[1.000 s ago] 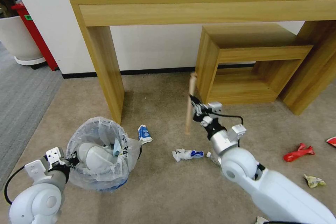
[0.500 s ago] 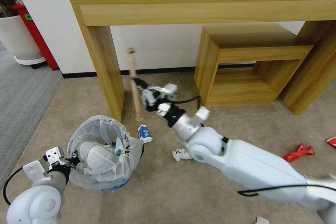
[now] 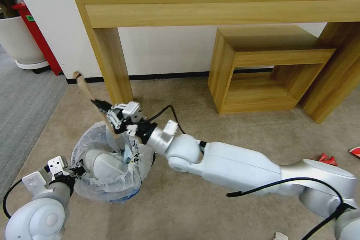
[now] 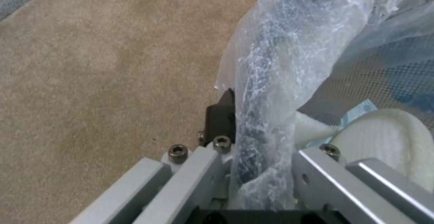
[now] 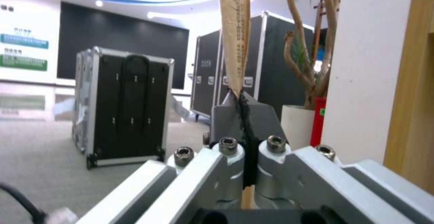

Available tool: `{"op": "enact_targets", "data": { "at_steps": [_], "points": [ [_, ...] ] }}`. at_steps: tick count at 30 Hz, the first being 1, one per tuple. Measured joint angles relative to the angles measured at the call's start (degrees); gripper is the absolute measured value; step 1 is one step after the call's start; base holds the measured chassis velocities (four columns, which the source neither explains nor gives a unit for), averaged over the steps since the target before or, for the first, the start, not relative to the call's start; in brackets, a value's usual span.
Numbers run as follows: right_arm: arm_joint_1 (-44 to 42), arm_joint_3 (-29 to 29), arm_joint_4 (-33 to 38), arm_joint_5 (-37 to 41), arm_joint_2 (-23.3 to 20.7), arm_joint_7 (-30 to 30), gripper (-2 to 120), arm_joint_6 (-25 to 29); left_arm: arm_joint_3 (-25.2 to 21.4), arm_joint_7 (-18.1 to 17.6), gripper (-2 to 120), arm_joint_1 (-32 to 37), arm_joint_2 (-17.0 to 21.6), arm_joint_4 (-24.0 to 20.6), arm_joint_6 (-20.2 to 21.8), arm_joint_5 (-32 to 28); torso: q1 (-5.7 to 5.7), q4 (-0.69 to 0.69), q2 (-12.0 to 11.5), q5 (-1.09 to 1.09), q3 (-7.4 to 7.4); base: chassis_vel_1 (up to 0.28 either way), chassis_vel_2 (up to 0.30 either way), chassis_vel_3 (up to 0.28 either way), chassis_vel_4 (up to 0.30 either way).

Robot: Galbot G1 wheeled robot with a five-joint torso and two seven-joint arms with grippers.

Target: Pick up the trash bin and place the garbage on the floor into it.

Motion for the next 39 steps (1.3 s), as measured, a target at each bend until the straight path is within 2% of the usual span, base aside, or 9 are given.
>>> {"op": "enact_targets", "data": {
  "at_steps": [9, 22, 25, 29, 31, 33, 34, 37, 39],
  "points": [
    [-2.26, -0.21, -6.7, -4.66, 2.89, -0.65, 0, 2.6, -0.07, -0.04, 1, 0.15, 0.31, -0.32, -0.07, -0.47, 0.0, -0.01, 0.0, 0.01, 0.0, 0.0, 0.0, 0.0, 0.0],
    [-5.25, -0.21, -9.72, -7.0, 3.54, -0.97, 1, 3.09, -0.09, -0.04, 1, -0.13, 0.75, 0.15, -0.18, -0.68, 0.0, -0.01, 0.0, 0.01, 0.0, 0.0, 0.0, 0.0, 0.0],
    [-5.72, -0.14, -9.85, -7.1, 3.15, -1.26, 14, 2.99, -0.02, -0.04, 1, -0.33, 0.8, 0.51, -0.18, -0.68, 0.0, -0.01, 0.0, 0.01, 0.0, 0.0, 0.0, 0.0, 0.0],
    [-5.78, -0.12, -9.76, -7.1, 3.02, -1.35, 19, 2.9, 0.0, -0.04, 1, -0.38, 0.82, 0.6, -0.19, -0.68, 0.0, -0.01, 0.0, 0.01, 0.0, 0.0, 0.0, 0.0, 0.0],
    [-5.8, -0.09, -9.67, -7.1, 2.85, -1.42, 32, 2.82, 0.04, -0.03, 1, -0.47, 0.82, 0.71, -0.19, -0.69, 0.0, -0.01, 0.0, 0.01, 0.0, 0.0, 0.0, 0.0, 0.0],
    [-5.82, -0.08, -9.67, -7.09, 2.83, -1.43, 34, 2.81, 0.04, -0.03, 1, -0.5, 0.82, 0.74, -0.19, -0.69, 0.0, -0.01, 0.0, 0.01, 0.0, 0.0, 0.0, 0.0, 0.0],
    [-5.92, -0.08, -9.66, -7.09, 2.8, -1.45, 44, 2.8, 0.06, -0.02, 1, -0.56, 0.82, 0.82, -0.2, -0.69, 0.0, -0.01, 0.0, 0.01, 0.0, 0.0, 0.0, 0.0, 0.0],
    [-6.06, -0.06, -9.65, -7.09, 2.79, -1.47, 49, 2.79, 0.1, -0.02, 1, -0.62, 0.82, 0.93, -0.2, -0.69, 0.0, -0.01, 0.0, 0.01, 0.0, 0.0, 0.0, 0.0, 0.0],
    [-6.25, -0.05, -9.65, -7.09, 2.79, -1.47, 61, 2.77, 0.15, -0.02, 1, -0.68, 0.8, 1.03, -0.21, -0.69, 0.0, -0.01, 0.0, 0.01, 0.0, 0.0, 0.0, 0.0, 0.0]
  ]
}}
